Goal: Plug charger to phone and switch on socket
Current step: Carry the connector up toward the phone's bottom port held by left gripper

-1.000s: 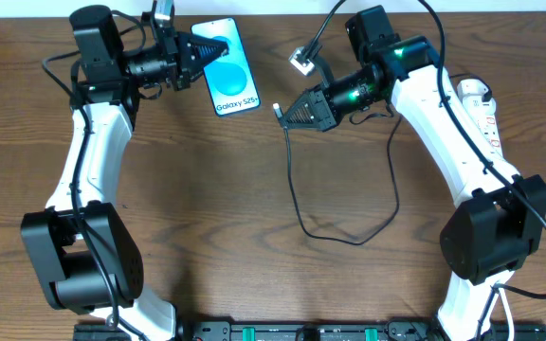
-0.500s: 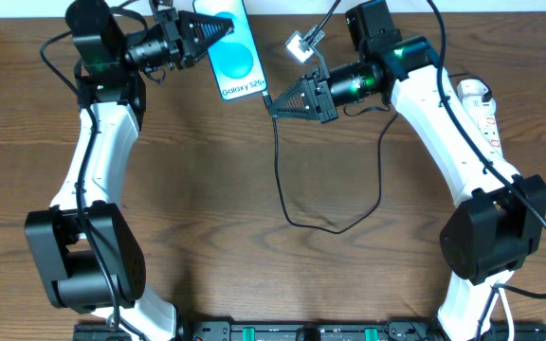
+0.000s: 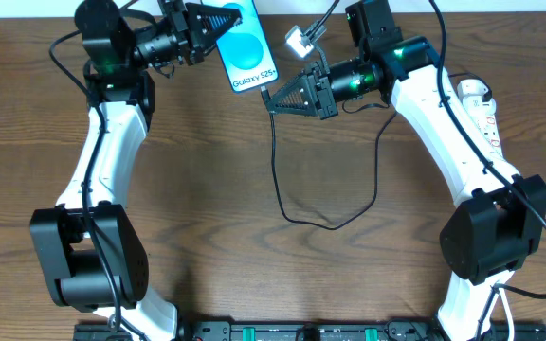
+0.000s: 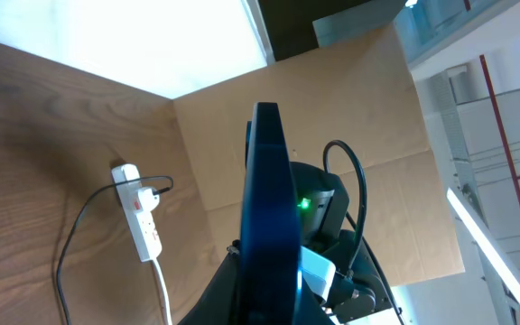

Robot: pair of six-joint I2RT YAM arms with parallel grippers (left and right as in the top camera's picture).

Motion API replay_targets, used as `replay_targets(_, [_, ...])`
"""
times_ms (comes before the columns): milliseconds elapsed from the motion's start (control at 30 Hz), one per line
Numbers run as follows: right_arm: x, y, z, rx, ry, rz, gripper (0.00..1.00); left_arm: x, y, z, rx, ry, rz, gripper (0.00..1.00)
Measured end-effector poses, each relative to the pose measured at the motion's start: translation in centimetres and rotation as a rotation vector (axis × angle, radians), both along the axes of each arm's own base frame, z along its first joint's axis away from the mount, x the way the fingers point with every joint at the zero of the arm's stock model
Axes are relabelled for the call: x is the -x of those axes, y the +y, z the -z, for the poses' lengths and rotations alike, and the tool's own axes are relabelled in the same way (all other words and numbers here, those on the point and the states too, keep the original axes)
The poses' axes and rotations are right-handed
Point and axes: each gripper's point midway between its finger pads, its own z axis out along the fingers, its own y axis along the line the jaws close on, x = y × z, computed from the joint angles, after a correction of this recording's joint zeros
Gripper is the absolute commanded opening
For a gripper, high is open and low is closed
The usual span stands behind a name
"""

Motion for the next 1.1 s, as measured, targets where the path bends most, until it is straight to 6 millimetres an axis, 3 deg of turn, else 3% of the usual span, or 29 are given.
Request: replay_targets(1100, [-0.42,0.21,-0.55,-0.015,0.015,0.007,0.01,-0.25,-0.65,-0.08,0.004,-0.001,-0.014,0.07])
